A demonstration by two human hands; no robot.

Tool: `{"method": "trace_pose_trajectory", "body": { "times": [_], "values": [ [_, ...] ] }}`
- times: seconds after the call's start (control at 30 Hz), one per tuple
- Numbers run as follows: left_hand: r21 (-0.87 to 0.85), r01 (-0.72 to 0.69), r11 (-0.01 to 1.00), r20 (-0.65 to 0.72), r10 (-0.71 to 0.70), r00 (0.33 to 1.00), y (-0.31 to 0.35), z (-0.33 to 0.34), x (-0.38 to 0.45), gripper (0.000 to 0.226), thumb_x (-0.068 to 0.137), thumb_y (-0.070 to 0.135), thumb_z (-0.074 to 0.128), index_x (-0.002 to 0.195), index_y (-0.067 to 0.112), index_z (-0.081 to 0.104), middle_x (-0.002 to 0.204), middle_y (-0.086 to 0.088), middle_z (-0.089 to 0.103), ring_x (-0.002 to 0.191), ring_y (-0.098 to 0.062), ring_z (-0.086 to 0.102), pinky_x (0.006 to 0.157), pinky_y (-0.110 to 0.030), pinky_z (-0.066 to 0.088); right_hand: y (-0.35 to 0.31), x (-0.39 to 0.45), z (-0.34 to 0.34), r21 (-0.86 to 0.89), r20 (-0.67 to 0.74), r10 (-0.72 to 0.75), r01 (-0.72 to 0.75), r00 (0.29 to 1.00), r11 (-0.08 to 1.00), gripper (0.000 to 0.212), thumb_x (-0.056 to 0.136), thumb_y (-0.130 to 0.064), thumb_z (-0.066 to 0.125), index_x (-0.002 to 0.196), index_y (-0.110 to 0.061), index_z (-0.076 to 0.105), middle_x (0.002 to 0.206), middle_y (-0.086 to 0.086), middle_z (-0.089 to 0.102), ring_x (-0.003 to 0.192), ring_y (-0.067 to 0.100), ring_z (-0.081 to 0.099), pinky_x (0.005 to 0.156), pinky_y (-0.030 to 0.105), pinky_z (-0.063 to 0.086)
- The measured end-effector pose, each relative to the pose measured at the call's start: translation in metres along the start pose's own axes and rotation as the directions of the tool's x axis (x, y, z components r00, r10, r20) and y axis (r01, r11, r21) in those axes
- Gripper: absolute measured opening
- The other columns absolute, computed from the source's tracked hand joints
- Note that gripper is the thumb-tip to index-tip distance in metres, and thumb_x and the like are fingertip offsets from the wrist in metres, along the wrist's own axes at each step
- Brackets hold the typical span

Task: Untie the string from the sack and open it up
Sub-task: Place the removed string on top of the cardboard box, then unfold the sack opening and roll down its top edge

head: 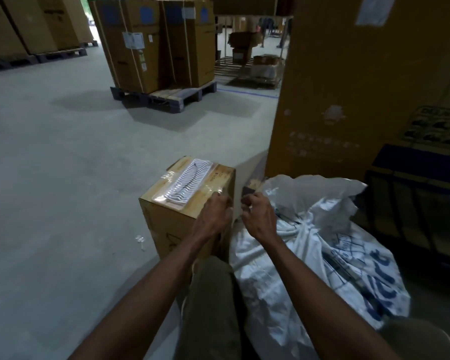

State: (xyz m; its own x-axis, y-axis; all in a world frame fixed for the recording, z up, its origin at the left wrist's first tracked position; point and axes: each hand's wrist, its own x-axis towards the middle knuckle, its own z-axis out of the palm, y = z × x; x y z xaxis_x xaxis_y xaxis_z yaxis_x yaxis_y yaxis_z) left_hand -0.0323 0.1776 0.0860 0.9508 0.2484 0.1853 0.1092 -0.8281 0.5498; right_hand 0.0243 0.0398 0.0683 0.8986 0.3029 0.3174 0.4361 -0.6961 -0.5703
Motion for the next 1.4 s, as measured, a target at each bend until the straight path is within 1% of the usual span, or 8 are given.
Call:
{"method": "trace_pose_trajectory", "body": {
  "times": [0.17,0.33,0.47,0.63,0.77,0.9,1.23,1.4],
  "values": [
    [-0.059,-0.092,0.994,0.113,0.099,0.989,0.057,0.063,-0.012,0.021,0.09,0.023,0.062,0.108,0.018,0.07,0.107,-0.008,0.062,0.091,-0.025,0.064,0.083,-0.04,0.058,0.077,-0.04,-0.05,-0.107,-0.071,0.076,-0.084,0.995,0.991,0.023,0.09,-0.016,0.067,0.112,-0.018,0.074,0.109,0.004,0.067,0.1,0.027,0.065,0.08,0.036,0.054],
    [-0.09,-0.111,0.99,0.243,0.13,0.961,0.086,0.138,-0.014,0.029,0.084,0.028,0.064,0.111,0.019,0.069,0.111,-0.005,0.063,0.098,-0.025,0.065,0.083,-0.027,0.049,0.159,-0.076,-0.09,-0.122,-0.116,0.232,-0.246,0.966,0.962,0.02,0.092,-0.017,0.065,0.11,-0.02,0.073,0.114,0.003,0.066,0.102,0.029,0.065,0.08,0.037,0.054],
    [-0.159,-0.103,0.982,0.21,0.135,0.968,0.103,0.179,-0.011,0.031,0.087,0.025,0.067,0.117,0.014,0.07,0.113,-0.012,0.06,0.105,-0.03,0.063,0.094,-0.033,0.051,0.2,-0.082,-0.101,-0.106,-0.105,0.28,-0.29,0.954,0.951,0.022,0.091,-0.018,0.062,0.111,-0.022,0.071,0.114,0.002,0.066,0.103,0.026,0.064,0.084,0.038,0.053],
    [-0.17,-0.126,0.977,0.178,0.156,0.972,0.131,0.208,0.014,0.029,0.094,0.025,0.065,0.12,0.012,0.069,0.118,-0.014,0.057,0.113,-0.031,0.058,0.094,-0.036,0.05,0.231,-0.072,-0.087,0.034,-0.057,0.349,-0.347,0.936,0.937,0.019,0.093,-0.023,0.064,0.111,-0.022,0.07,0.113,0.0,0.066,0.106,0.023,0.063,0.089,0.041,0.053],
    [-0.099,-0.089,0.991,0.217,0.108,0.97,0.137,0.229,0.041,0.024,0.094,0.031,0.063,0.113,0.016,0.063,0.114,-0.012,0.055,0.105,-0.032,0.059,0.09,-0.039,0.05,0.243,-0.038,-0.075,0.155,0.034,0.44,-0.44,0.897,0.885,0.026,0.093,-0.031,0.069,0.117,-0.021,0.07,0.117,-0.001,0.07,0.107,0.018,0.064,0.094,0.038,0.053],
    [-0.161,-0.023,0.987,0.225,0.059,0.973,0.13,0.237,0.062,0.023,0.088,0.034,0.066,0.106,0.025,0.054,0.106,-0.005,0.059,0.096,-0.026,0.061,0.085,-0.043,0.054,0.251,-0.02,-0.074,0.211,0.085,0.463,-0.47,0.882,0.857,0.014,0.091,-0.024,0.073,0.104,-0.022,0.07,0.104,-0.006,0.072,0.094,0.011,0.066,0.085,0.031,0.054],
    [-0.213,0.013,0.977,0.26,0.044,0.965,0.121,0.228,0.071,0.027,0.09,0.025,0.071,0.112,0.02,0.056,0.095,0.004,0.066,0.084,-0.014,0.063,0.076,-0.03,0.05,0.251,0.0,-0.063,0.177,0.08,0.524,-0.529,0.848,0.83,0.015,0.085,-0.024,0.078,0.095,-0.019,0.067,0.094,-0.004,0.071,0.087,0.015,0.067,0.08,0.036,0.056],
    [-0.292,0.05,0.955,0.265,0.031,0.964,0.129,0.222,0.067,0.018,0.091,0.014,0.065,0.107,0.02,0.058,0.084,0.005,0.067,0.075,-0.009,0.065,0.068,-0.029,0.053,0.236,-0.004,-0.069,0.347,0.011,0.583,-0.55,0.813,0.76,0.025,0.083,-0.032,0.082,0.097,-0.02,0.065,0.087,-0.01,0.071,0.081,0.003,0.067,0.069,0.018,0.051]
  ]
}}
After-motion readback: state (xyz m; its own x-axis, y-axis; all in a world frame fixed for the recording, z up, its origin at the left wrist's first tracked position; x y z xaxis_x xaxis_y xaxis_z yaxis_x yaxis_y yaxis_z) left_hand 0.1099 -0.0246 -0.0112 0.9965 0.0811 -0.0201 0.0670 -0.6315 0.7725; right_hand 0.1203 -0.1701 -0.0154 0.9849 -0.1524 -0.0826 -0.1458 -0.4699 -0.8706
